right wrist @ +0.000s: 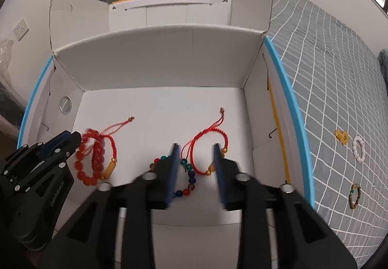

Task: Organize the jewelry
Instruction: 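Lower both bead bracelets into the white box and open both tools, then withdraw both tools from the box back over the bed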

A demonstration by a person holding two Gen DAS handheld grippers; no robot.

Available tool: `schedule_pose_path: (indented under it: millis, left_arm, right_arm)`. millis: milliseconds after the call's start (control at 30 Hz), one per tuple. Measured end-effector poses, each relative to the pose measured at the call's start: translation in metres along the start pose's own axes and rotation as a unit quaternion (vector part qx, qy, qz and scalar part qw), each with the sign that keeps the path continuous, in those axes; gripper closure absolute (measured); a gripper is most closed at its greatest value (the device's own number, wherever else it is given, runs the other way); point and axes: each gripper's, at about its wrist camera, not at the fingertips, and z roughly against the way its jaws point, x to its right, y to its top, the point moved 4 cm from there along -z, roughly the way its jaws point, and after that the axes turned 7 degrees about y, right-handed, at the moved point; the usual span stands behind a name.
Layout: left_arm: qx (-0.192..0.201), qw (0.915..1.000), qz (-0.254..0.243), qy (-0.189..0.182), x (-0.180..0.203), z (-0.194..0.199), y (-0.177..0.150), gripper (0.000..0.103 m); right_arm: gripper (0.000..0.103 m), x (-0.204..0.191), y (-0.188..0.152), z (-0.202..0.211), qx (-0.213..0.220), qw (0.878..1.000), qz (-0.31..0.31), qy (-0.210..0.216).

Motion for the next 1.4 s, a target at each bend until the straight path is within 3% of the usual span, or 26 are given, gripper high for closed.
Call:
schedule_pose_path:
  millis: [33,100,167,200,467,733,933,1133,1400]
  left_arm:
    - [0.002,1.0000,0.000,0.000,-0.001,0.002,0.000,0.077]
    - [0.013,0.9999,0.007,-0.001,-0.003,0.010,0.001,0.052]
    - [0.024,0.9996,0.013,0.010,-0.008,0.017,0.003,0.039]
    - [0.029,0.9993,0.017,0.013,-0.010,0.020,0.004,0.032]
    - [0.057,0.9978,0.027,0.017,-0.019,0.042,0.009,0.006]
    - [0.077,0.9966,0.029,-0.007,-0.011,0.058,0.004,0.006]
    - [0.094,0.9951,0.010,-0.027,0.021,0.077,-0.001,0.006]
    - [0.116,0.9901,-0.025,-0.074,0.080,0.109,-0.004,0.006]
    - [0.124,0.9785,-0.096,-0.134,0.192,0.136,-0.022,0.006]
  right_arm:
    - [0.057,0.001,0.001,0.004,0.004,1.000,-0.004,0.002]
    - [0.047,0.001,0.003,0.012,0.014,1.000,-0.004,0.004]
    - [0.022,0.001,0.007,0.019,0.021,1.000,-0.004,-0.001]
    - [0.018,0.002,0.009,0.023,0.027,1.000,-0.005,-0.004]
    - [0.007,0.015,0.015,0.051,0.057,0.998,-0.001,-0.017]
    - [0.007,0.034,0.006,0.075,0.085,0.995,0.009,-0.044]
    - [0.007,0.078,-0.015,0.104,0.102,0.992,0.007,-0.079]
    - [0.007,0.145,-0.047,0.138,0.108,0.988,-0.033,-0.105]
    - [0.007,0.224,-0.110,0.185,0.120,0.979,-0.091,-0.138]
